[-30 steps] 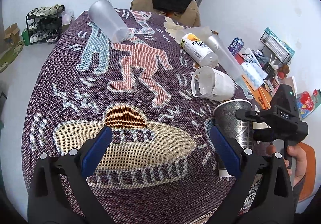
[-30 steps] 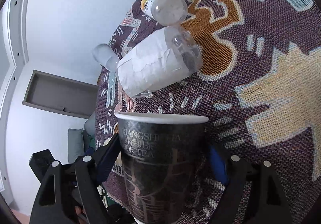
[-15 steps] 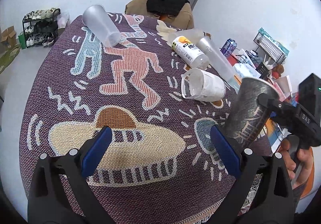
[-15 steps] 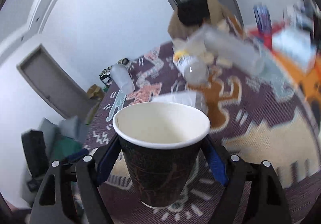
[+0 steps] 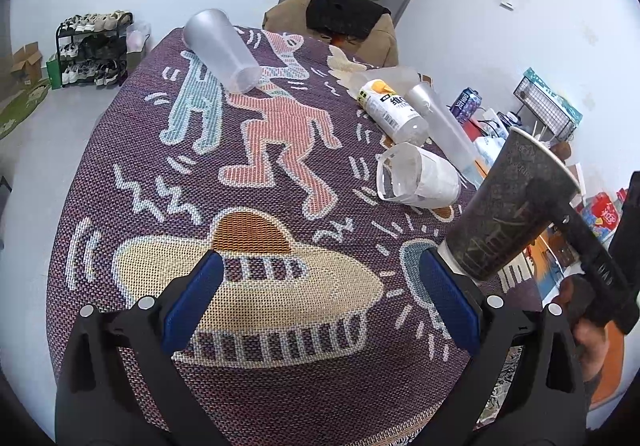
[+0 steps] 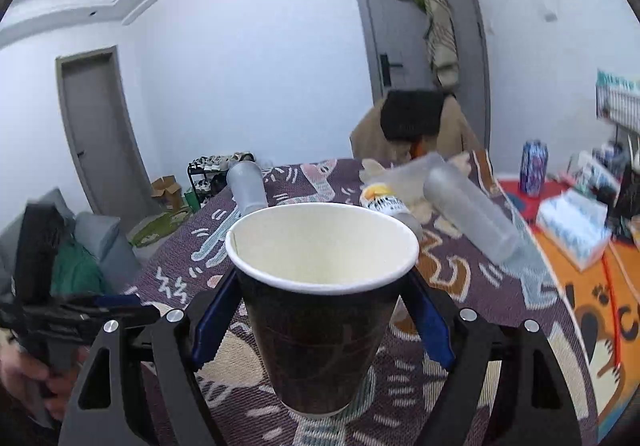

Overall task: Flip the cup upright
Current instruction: 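Grasp the dark paper cup with the right gripper while the left gripper releases it, then lower the dark paper cup rim-up onto the blanket with the right gripper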

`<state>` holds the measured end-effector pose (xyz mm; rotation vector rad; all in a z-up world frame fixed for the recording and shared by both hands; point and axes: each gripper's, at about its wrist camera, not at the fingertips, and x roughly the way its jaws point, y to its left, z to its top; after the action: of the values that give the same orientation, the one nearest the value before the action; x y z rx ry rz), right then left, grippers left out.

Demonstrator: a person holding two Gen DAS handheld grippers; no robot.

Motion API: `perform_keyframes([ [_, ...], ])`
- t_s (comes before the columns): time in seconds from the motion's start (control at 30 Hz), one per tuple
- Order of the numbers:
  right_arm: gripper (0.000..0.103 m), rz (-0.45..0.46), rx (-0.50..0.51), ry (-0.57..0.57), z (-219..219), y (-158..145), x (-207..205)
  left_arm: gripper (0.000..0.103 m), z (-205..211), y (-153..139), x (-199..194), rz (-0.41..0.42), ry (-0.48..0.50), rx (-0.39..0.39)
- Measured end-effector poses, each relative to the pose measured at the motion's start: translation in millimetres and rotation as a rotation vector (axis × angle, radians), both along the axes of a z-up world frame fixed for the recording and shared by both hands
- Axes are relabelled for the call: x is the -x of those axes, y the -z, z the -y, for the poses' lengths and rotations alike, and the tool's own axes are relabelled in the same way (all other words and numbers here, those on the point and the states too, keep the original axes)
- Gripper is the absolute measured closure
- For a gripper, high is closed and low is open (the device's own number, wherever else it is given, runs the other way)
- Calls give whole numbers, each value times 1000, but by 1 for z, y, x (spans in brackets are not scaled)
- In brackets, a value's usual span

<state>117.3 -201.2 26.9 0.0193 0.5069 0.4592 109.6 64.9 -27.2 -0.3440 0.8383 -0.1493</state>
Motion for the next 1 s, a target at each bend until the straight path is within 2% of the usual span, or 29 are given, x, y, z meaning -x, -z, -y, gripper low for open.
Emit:
perform_keyframes([
  [0.27, 25, 102, 70, -37, -18, 21, 8, 6, -7, 4, 6, -3, -17, 7],
  [0.43, 23, 69, 92, -33, -17, 34, 5, 6, -9, 6, 8, -4, -20, 10],
  [0.5, 10, 53, 99, -47, -15, 33, 6, 6, -9, 5, 8, -3, -20, 11],
  [0.53, 7, 46, 101, -47, -14, 30, 7, 6, -9, 5, 9, -2, -20, 13],
  [0.77, 8, -36, 67, -59, -3, 17, 14, 6, 0, -2, 14, 18, -1, 4],
  [1.0, 8, -5, 42, -73, 11, -5, 40, 6, 21, -20, 26, 77, 20, -74],
])
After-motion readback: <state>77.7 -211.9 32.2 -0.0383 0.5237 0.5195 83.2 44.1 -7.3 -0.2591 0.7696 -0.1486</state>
